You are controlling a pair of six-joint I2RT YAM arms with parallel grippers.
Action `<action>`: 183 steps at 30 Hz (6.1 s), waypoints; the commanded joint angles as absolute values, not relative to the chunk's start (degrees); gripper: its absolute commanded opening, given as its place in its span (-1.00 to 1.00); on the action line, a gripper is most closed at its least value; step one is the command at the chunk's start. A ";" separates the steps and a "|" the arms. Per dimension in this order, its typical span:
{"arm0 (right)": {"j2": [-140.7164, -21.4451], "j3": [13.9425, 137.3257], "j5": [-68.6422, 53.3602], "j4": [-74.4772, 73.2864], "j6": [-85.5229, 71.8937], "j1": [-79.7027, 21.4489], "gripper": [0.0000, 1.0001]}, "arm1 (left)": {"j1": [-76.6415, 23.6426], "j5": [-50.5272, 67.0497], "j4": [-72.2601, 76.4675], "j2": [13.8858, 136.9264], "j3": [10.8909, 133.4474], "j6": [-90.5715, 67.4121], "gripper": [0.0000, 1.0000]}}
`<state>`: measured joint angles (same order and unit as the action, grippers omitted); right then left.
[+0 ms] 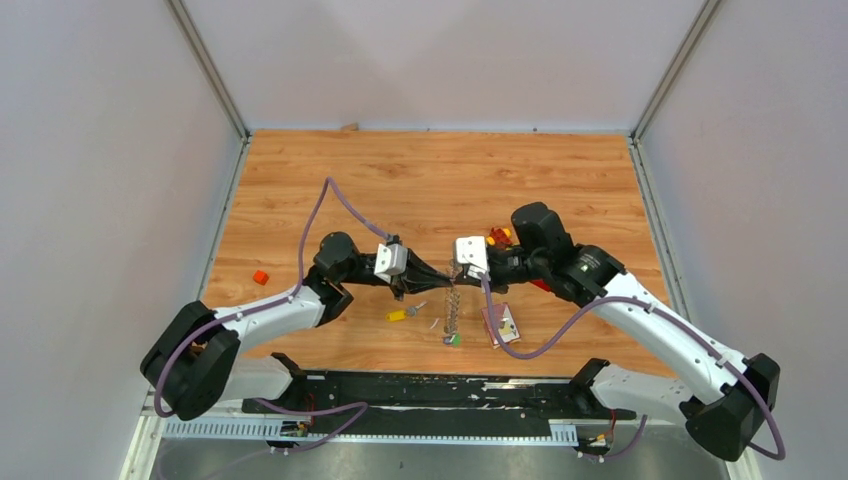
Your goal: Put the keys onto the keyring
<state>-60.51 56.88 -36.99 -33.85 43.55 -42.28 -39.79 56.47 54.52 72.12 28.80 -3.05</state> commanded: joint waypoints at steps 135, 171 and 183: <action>-54.20 49.57 -41.31 -31.40 44.70 -34.85 -0.20 | -41.22 36.35 21.15 54.48 28.07 49.17 -1.00; -53.53 48.96 -39.70 -28.65 41.22 -33.49 -0.17 | -41.22 10.21 14.66 54.74 38.51 19.85 -1.00; -55.14 49.67 -40.31 -26.80 38.86 -33.51 -0.14 | -39.76 9.95 12.16 55.53 40.63 14.10 -1.00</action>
<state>-54.15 48.69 -39.13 -30.39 41.45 -33.82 -40.82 11.22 10.81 55.72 36.29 18.11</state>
